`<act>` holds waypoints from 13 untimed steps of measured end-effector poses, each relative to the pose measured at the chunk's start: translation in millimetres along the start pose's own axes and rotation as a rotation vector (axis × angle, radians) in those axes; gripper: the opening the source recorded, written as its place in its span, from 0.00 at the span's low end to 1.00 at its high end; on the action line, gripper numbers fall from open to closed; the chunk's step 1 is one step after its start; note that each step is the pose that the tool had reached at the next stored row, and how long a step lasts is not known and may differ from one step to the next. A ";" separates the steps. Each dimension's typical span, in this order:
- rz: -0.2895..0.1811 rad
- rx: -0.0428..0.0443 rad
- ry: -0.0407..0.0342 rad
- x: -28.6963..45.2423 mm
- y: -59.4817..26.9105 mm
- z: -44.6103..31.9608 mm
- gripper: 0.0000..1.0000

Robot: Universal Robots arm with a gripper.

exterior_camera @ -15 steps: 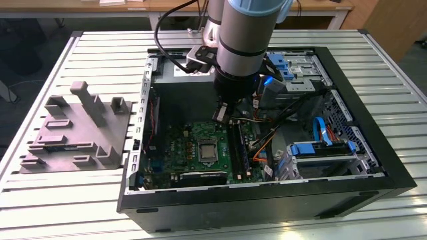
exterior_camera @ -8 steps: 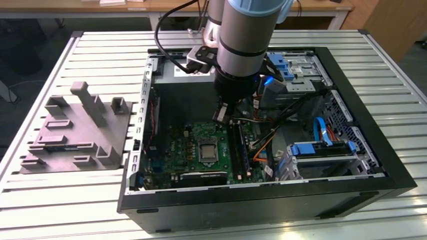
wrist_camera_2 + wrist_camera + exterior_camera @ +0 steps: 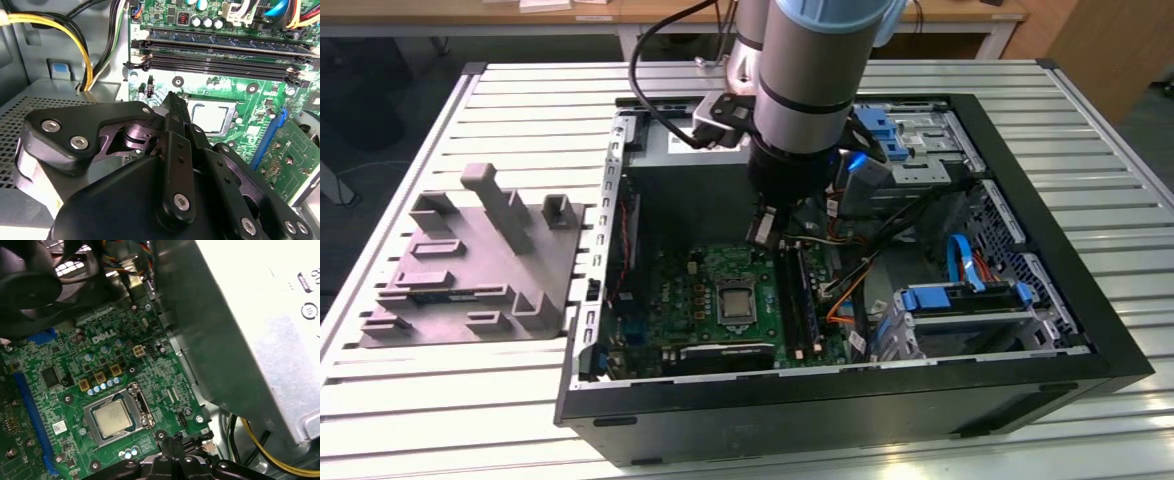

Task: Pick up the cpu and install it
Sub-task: 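Install the first cpu locking lever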

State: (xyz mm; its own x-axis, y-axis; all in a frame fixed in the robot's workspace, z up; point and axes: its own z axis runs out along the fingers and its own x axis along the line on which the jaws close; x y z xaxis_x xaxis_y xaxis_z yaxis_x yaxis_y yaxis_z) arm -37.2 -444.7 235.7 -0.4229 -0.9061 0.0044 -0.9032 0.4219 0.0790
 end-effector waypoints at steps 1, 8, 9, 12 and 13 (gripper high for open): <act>-0.003 0.0000 0.0001 1.1 -0.1 0.1 0.11; -0.016 0.0000 0.0010 11.4 -2.2 0.0 0.11; -0.017 0.0000 0.0012 12.7 -2.7 0.0 0.11; -0.024 0.0001 0.0018 15.8 -4.1 -0.1 0.11; -0.028 0.0001 0.0022 16.6 -4.4 -0.2 0.11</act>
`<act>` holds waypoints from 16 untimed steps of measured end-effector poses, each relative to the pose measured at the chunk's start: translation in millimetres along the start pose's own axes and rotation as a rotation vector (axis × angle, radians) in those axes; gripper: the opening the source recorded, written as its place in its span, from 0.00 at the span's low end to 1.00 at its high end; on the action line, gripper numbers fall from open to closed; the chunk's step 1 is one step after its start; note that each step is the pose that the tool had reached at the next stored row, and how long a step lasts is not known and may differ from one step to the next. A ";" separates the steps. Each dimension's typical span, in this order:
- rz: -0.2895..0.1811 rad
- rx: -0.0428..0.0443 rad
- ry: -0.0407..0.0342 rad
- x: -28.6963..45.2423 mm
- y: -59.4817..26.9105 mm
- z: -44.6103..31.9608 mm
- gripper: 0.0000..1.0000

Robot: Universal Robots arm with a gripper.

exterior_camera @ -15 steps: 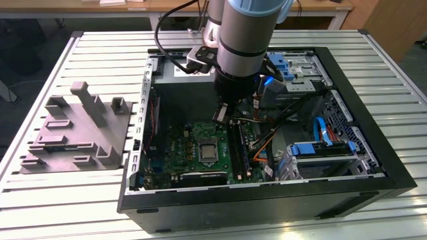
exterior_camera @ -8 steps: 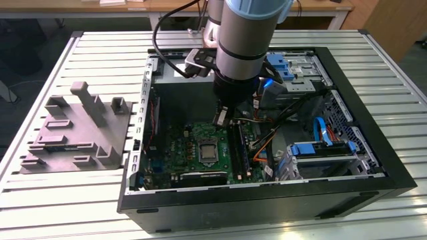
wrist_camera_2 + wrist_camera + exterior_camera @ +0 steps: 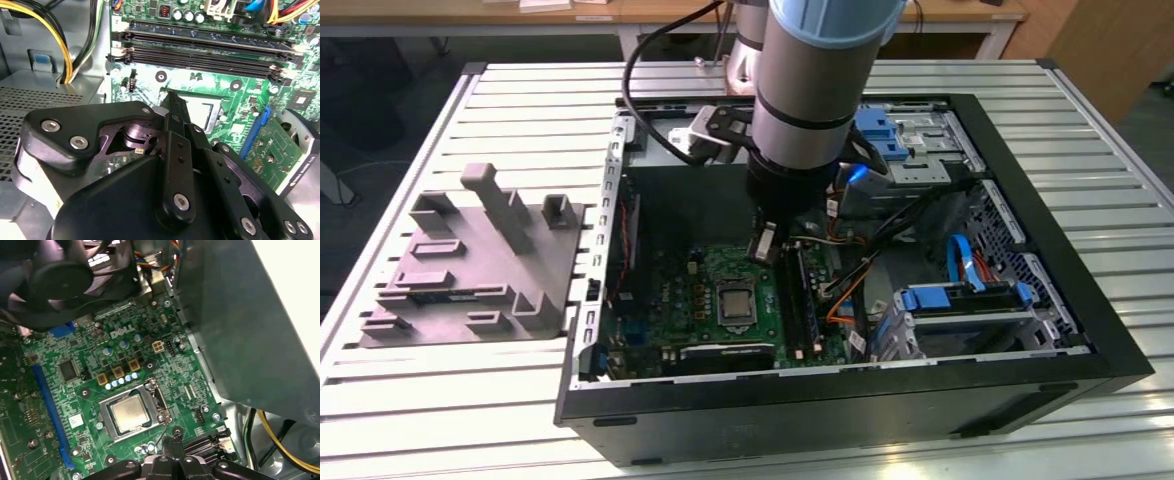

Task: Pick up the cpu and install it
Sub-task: 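Install the first cpu locking lever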

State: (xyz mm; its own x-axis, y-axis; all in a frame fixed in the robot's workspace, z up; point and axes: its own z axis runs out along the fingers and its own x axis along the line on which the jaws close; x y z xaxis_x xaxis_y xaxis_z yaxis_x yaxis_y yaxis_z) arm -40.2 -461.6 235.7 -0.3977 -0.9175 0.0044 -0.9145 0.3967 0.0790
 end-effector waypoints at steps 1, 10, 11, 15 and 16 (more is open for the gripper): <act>-0.005 0.0000 0.0002 0.5 -0.2 0.0 0.11; -0.108 0.0005 0.0083 3.1 -0.4 1.3 0.11; -0.111 0.0005 0.0088 4.5 -0.6 1.2 0.11; -0.126 0.0006 0.0098 8.3 -1.6 1.3 0.11; -0.133 0.0006 0.0104 8.7 -1.7 1.4 0.11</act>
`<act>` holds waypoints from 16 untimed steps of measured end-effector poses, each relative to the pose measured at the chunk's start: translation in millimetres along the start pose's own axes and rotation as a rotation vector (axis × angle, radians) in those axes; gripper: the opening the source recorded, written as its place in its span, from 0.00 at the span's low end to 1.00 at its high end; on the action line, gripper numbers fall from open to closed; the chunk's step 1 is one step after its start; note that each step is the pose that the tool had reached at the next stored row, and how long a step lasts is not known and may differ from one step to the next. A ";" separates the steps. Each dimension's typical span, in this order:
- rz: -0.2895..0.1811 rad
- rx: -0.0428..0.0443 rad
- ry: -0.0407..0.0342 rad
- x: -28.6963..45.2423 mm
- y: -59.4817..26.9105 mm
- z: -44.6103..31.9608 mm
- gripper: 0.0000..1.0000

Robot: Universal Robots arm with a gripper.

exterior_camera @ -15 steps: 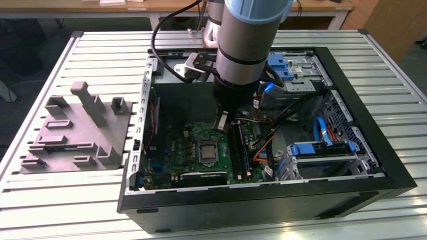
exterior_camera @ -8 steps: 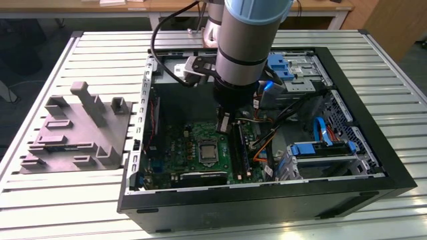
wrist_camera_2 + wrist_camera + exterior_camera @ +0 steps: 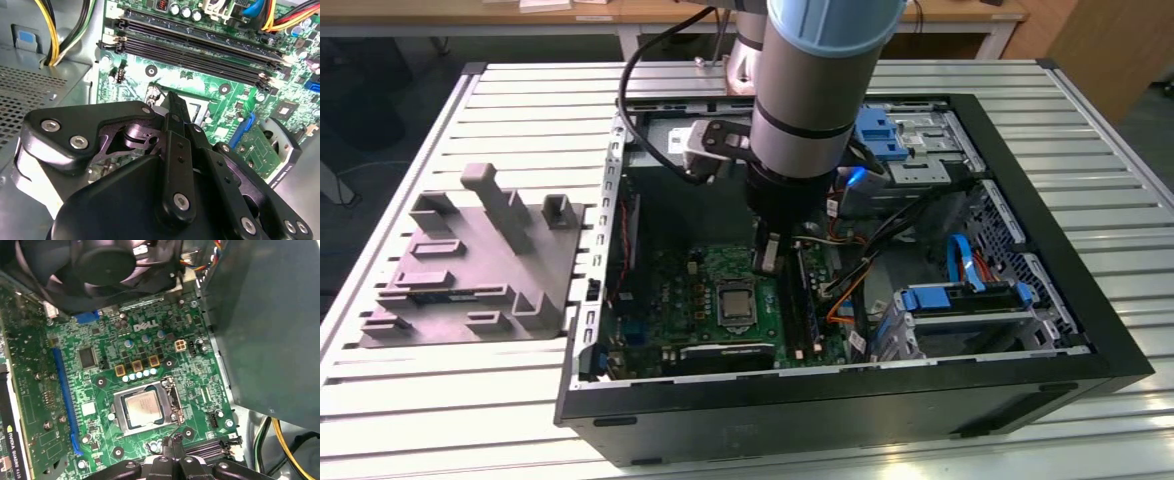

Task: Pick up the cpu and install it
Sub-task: 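Install the first cpu locking lever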

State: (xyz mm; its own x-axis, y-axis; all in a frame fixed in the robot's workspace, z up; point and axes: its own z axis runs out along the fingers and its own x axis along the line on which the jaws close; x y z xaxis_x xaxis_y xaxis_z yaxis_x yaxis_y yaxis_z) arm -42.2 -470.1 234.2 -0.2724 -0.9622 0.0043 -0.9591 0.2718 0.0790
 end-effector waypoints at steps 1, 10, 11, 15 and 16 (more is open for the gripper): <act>-0.009 0.0000 0.0006 0.1 0.0 0.2 0.11; -0.072 0.0003 0.0058 4.4 -1.0 0.7 0.11; -0.076 0.0003 0.0060 5.1 -1.1 0.7 0.11; -0.124 0.0005 0.0098 5.4 -1.1 1.4 0.11; -0.136 0.0005 0.0109 5.7 -1.0 1.6 0.11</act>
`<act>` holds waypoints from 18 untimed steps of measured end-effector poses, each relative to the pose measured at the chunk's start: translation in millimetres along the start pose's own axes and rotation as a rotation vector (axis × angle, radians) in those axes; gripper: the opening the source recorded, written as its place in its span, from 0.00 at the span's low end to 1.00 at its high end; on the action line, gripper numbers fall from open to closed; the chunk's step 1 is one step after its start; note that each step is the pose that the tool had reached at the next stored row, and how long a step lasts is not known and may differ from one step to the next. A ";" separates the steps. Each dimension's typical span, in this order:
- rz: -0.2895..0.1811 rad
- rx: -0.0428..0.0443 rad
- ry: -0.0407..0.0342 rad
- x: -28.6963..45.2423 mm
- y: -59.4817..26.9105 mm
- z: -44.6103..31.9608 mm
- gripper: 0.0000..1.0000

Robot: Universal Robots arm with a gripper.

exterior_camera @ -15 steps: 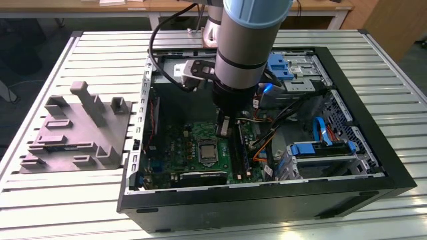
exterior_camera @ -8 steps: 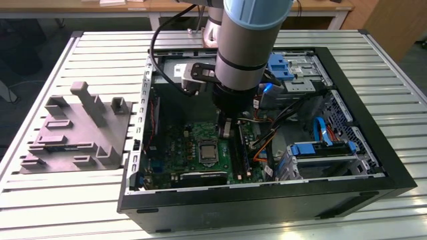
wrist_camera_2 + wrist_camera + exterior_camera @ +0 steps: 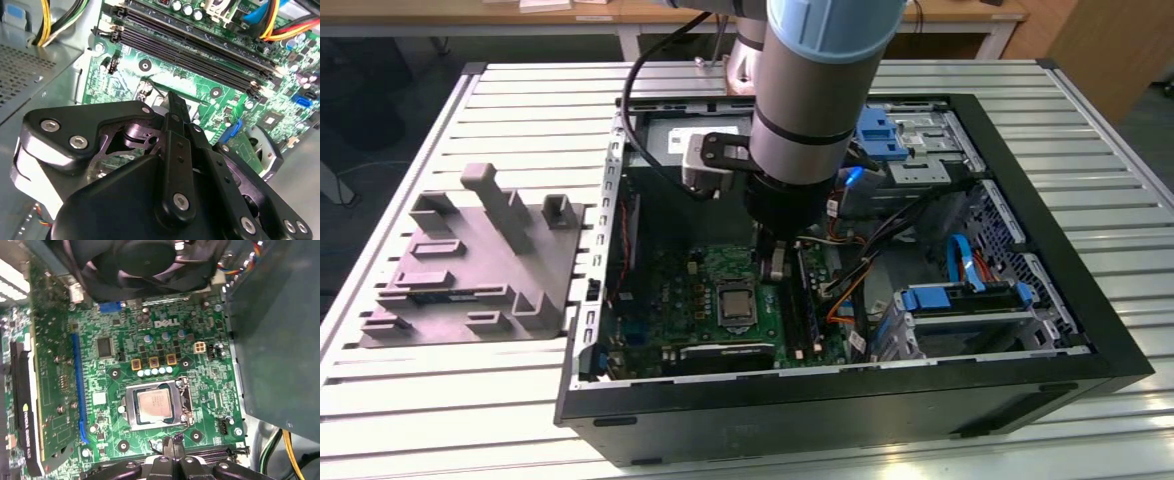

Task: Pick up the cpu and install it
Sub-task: 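Install the first cpu locking lever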

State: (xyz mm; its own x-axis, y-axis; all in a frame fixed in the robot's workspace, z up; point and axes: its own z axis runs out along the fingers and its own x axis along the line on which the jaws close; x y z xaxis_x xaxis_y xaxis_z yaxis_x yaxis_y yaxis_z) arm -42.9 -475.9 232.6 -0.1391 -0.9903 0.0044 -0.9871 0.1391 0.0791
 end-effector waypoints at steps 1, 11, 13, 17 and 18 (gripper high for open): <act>-0.005 0.0001 0.0003 0.7 0.1 0.1 0.11; -0.074 0.0003 0.0058 7.0 0.1 2.6 0.11; -0.083 0.0005 0.0065 8.5 -0.1 3.0 0.11; -0.099 0.0006 0.0076 10.7 -0.4 5.1 0.11; -0.102 0.0006 0.0079 11.1 -0.4 5.5 0.11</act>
State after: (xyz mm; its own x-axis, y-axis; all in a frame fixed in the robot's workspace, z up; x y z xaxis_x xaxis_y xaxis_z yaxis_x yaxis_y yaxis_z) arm -44.5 -486.9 227.1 -0.0370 -0.9993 0.0042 -0.9962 0.0372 0.0790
